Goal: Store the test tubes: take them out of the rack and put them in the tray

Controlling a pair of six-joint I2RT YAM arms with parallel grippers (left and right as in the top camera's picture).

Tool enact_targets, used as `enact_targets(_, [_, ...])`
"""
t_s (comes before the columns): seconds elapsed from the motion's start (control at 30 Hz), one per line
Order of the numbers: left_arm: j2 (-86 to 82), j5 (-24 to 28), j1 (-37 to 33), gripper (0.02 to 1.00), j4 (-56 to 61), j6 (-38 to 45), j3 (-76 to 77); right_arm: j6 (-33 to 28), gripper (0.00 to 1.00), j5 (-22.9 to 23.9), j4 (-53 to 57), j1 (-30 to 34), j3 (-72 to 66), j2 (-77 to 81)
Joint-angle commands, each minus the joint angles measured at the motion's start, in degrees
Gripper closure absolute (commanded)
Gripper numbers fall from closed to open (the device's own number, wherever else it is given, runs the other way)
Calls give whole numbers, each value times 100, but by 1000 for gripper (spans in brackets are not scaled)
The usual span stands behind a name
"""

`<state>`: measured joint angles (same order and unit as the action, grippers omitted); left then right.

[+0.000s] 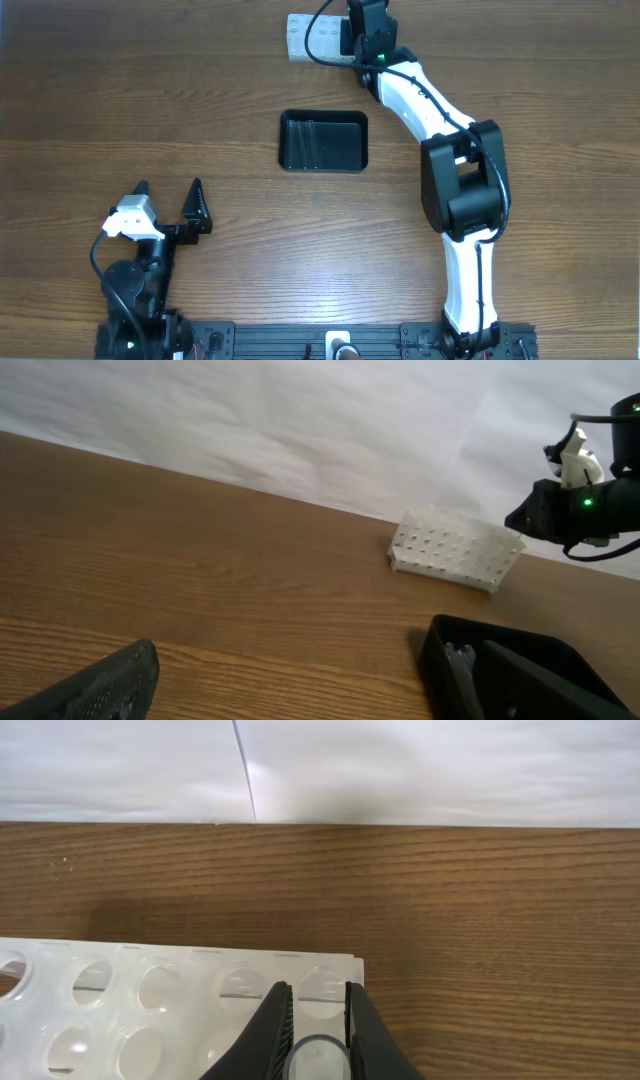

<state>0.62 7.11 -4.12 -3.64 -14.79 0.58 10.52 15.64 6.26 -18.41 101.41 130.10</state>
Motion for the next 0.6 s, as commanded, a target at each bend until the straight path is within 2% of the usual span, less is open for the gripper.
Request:
enact_targets(0.03, [-24,76,-28,20,-7,-63,-24,11,904,236,-63,-57,24,-50])
enact_targets(0.17, [-24,76,-28,18,-7,-63,-24,-15,904,535,-52,-107,24,-332])
enact_targets(0.6, [-24,79,-28,18,-7,-63,-24,-184,901,824,363,-490,24,-2212])
